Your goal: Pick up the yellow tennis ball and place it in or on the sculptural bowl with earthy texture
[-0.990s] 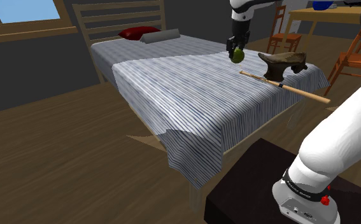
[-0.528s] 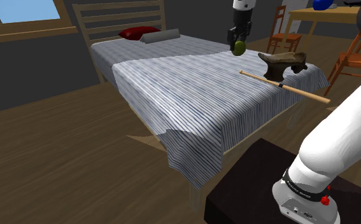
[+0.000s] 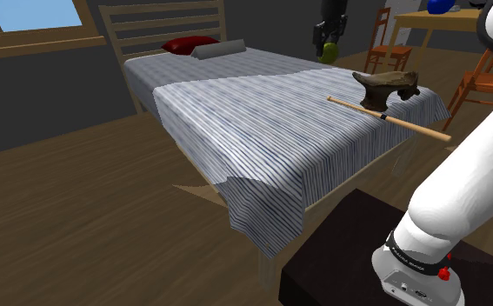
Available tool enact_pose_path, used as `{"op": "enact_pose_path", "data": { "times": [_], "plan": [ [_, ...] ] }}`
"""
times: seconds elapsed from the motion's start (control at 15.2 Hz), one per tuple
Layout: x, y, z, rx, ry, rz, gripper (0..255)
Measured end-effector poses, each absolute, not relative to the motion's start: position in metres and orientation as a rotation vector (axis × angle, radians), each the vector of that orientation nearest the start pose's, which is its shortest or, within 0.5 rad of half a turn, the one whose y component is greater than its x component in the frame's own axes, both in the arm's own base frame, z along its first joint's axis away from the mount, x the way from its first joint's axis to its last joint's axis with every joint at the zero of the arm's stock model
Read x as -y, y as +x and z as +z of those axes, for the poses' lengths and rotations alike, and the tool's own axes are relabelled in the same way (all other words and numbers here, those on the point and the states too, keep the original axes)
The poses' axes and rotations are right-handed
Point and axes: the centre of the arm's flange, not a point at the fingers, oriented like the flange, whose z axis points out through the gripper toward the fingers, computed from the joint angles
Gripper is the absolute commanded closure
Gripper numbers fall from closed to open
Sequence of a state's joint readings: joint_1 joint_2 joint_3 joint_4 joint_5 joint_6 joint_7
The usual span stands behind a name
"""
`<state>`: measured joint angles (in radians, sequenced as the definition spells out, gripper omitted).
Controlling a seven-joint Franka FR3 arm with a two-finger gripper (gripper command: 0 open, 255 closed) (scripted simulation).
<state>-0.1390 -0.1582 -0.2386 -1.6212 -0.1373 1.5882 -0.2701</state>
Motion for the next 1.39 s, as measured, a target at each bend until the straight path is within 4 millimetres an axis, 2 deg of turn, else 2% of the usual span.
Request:
{"op": "enact_pose_path", "data": {
  "times": [0.59, 0.79, 1.12, 1.39],
  "plan": [
    [0.212, 0.462, 0.730, -0.184, -3.267, -0.135, 255],
    [0.227, 0.440, 0.735, -0.185, -3.267, -0.135, 255],
    [0.268, 0.386, 0.738, -0.187, -3.267, -0.135, 255],
    [0.293, 0.344, 0.740, -0.186, -3.267, -0.134, 255]
  ]
}}
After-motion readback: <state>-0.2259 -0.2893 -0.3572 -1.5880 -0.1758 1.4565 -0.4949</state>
